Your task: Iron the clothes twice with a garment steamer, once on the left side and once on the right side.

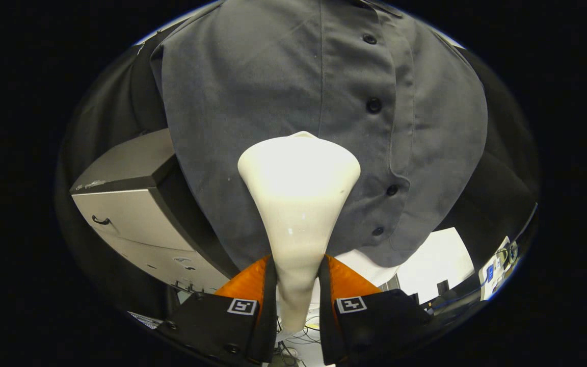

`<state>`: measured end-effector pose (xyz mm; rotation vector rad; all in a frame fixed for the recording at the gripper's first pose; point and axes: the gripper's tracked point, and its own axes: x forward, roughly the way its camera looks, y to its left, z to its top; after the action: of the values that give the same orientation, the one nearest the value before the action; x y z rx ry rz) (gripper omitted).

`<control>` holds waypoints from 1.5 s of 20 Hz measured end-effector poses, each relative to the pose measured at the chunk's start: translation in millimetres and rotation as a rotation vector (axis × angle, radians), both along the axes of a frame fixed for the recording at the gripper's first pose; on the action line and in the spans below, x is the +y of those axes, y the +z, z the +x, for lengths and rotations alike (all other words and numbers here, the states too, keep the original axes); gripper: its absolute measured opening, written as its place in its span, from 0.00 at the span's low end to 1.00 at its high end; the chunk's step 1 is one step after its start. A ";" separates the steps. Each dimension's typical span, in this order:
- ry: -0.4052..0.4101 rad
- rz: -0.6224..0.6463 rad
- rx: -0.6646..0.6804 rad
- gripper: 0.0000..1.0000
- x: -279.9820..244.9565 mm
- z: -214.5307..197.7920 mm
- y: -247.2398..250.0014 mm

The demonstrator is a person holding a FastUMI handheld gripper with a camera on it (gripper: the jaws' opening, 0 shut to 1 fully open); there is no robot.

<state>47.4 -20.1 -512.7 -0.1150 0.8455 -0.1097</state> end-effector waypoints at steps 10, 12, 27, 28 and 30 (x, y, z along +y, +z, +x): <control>-0.031 0.032 0.131 0.43 -16.9 -35.7 -63.0; -0.030 0.033 0.146 0.43 -20.2 -40.0 -71.1; -0.036 0.050 0.231 0.43 -36.3 -74.4 -106.9; -0.032 0.050 0.221 0.43 -37.4 -72.7 -99.2; -0.019 0.053 0.186 0.43 -40.6 -68.1 -75.7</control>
<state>-20.7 -60.7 -588.4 -0.0682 1.0345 -0.0957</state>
